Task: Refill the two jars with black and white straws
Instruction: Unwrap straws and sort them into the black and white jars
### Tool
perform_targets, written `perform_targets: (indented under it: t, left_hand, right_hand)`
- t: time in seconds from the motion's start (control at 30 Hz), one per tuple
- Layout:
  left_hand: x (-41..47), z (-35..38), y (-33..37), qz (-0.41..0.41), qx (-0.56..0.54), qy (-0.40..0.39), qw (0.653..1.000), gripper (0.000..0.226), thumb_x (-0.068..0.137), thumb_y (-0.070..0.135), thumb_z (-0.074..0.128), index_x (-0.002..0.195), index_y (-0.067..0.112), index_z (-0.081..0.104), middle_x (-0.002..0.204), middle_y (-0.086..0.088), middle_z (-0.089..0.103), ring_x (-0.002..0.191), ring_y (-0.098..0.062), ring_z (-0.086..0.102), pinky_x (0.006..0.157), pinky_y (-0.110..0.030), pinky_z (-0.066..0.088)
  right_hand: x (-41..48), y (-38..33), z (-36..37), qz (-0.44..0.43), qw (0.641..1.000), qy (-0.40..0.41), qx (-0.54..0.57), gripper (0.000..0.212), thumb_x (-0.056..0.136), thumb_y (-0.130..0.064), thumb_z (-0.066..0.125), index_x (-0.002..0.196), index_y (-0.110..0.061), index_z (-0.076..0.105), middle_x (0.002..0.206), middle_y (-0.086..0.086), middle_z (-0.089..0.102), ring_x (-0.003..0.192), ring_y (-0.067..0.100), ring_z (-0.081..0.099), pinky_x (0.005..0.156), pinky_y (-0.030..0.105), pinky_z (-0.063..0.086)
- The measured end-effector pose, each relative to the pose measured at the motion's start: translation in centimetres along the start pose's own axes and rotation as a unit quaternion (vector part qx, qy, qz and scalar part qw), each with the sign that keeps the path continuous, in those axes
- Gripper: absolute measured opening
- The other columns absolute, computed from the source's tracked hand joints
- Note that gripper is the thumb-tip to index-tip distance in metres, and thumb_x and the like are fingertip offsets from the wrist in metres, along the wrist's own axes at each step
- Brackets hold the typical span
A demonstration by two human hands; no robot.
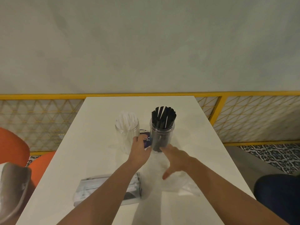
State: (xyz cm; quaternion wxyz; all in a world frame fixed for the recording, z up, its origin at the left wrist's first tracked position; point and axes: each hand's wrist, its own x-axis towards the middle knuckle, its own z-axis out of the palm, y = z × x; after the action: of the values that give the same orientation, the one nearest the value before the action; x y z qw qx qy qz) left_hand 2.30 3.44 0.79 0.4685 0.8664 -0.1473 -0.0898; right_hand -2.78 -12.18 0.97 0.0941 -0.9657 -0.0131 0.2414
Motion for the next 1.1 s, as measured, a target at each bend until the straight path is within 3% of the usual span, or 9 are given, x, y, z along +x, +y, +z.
perform_targets:
  t: [0.13, 0.27, 0.43, 0.57, 0.67, 0.77, 0.87, 0.97, 1.1]
  left_hand:
    - [-0.5, 0.0, -0.2, -0.004, 0.007, -0.015, 1.0, 0.051, 0.085, 0.005, 0.059, 0.132, 0.01, 0.039, 0.127, -0.011, 0.037, 0.1, -0.015, 0.046, 0.091, -0.017, 0.037]
    - [-1.0, 0.3, -0.5, -0.011, 0.014, -0.04, 0.999, 0.053, 0.087, 0.009, 0.059, 0.135, 0.015, 0.036, 0.131, -0.008, 0.034, 0.115, -0.022, 0.047, 0.094, -0.022, 0.037]
    - [-1.7, 0.6, -1.2, -0.001, 0.042, -0.123, 0.991, 0.058, 0.087, 0.025, 0.063, 0.138, 0.022, 0.036, 0.137, -0.005, 0.031, 0.119, -0.019, 0.041, 0.104, -0.029, 0.037]
    - [-1.9, 0.7, -1.2, -0.001, 0.067, -0.175, 0.982, 0.08, 0.076, 0.037, 0.074, 0.14, 0.026, 0.028, 0.132, 0.005, 0.03, 0.128, -0.016, 0.035, 0.104, -0.027, 0.034]
    - [-1.7, 0.6, -0.6, 0.012, -0.04, -0.181, 0.983, 0.078, 0.073, 0.027, 0.077, 0.137, 0.029, 0.031, 0.128, 0.013, 0.044, 0.122, -0.01, 0.043, 0.099, -0.022, 0.038]
    - [-1.4, -0.3, 0.0, -0.036, -0.161, -0.132, 0.977, 0.048, 0.082, 0.009, 0.063, 0.126, 0.022, 0.05, 0.109, -0.001, 0.063, 0.094, -0.014, 0.06, 0.082, -0.026, 0.05]
    - [-1.6, -2.3, 1.1, -0.069, -0.273, -0.08, 0.956, 0.031, 0.082, -0.005, 0.048, 0.107, 0.005, 0.064, 0.072, -0.002, 0.066, 0.058, -0.009, 0.059, 0.053, -0.018, 0.046]
    - [-1.3, -4.2, 1.4, -0.037, -0.398, -0.051, 0.915, 0.03, 0.071, 0.007, 0.053, 0.097, 0.004, 0.068, 0.079, -0.003, 0.073, 0.074, -0.016, 0.068, 0.061, -0.022, 0.053]
    - [-0.7, -5.6, 2.4, -0.066, -0.429, 0.025, 0.901, 0.013, 0.081, 0.01, 0.049, 0.088, 0.009, 0.059, 0.085, -0.009, 0.06, 0.08, -0.022, 0.058, 0.064, -0.028, 0.051]
  right_hand:
    - [0.3, 0.9, 3.0, 0.069, 0.993, -0.067, -0.065, 0.114, 0.067, -0.036, 0.081, 0.149, -0.019, 0.005, 0.138, 0.012, 0.034, 0.126, 0.031, 0.039, 0.1, 0.04, 0.038]
    - [0.6, 1.7, 4.0, 0.08, 0.995, -0.036, -0.045, 0.056, 0.088, -0.012, 0.054, 0.139, -0.021, 0.035, 0.133, 0.008, 0.049, 0.122, 0.027, 0.049, 0.096, 0.035, 0.042]
    - [1.1, 1.2, 2.6, 0.082, 0.981, 0.087, 0.156, 0.034, 0.093, -0.004, 0.036, 0.108, -0.013, 0.065, 0.115, 0.007, 0.06, 0.095, 0.026, 0.059, 0.082, 0.028, 0.046]
    - [0.6, -1.1, -1.1, 0.06, 0.872, 0.118, 0.472, 0.029, 0.089, 0.006, 0.034, 0.092, -0.007, 0.059, 0.06, 0.008, 0.055, 0.04, 0.013, 0.051, 0.042, 0.02, 0.045]
    - [0.2, -3.0, -3.4, -0.032, 0.766, 0.107, 0.633, 0.022, 0.091, 0.004, 0.039, 0.085, -0.003, 0.058, 0.061, 0.014, 0.056, 0.048, 0.017, 0.058, 0.05, 0.026, 0.053]
    - [-0.2, -4.3, -5.2, -0.099, 0.679, 0.104, 0.72, 0.023, 0.089, 0.006, 0.041, 0.076, -0.003, 0.058, 0.068, 0.015, 0.057, 0.059, 0.02, 0.06, 0.057, 0.027, 0.053]
    - [-0.9, -4.8, -5.9, -0.122, 0.744, 0.175, 0.633, 0.026, 0.089, 0.006, 0.043, 0.081, -0.006, 0.065, 0.078, 0.005, 0.06, 0.076, 0.014, 0.058, 0.071, 0.019, 0.047]
    - [-2.1, -5.2, -5.9, -0.157, 0.854, 0.189, 0.459, 0.025, 0.091, -0.007, 0.055, 0.116, -0.007, 0.061, 0.112, -0.002, 0.047, 0.11, 0.008, 0.048, 0.086, 0.004, 0.035]
    - [-2.2, -6.7, -5.5, -0.223, 0.905, 0.123, 0.342, 0.079, 0.075, -0.034, 0.075, 0.141, -0.026, 0.033, 0.129, -0.007, 0.047, 0.124, 0.001, 0.044, 0.099, 0.02, 0.04]
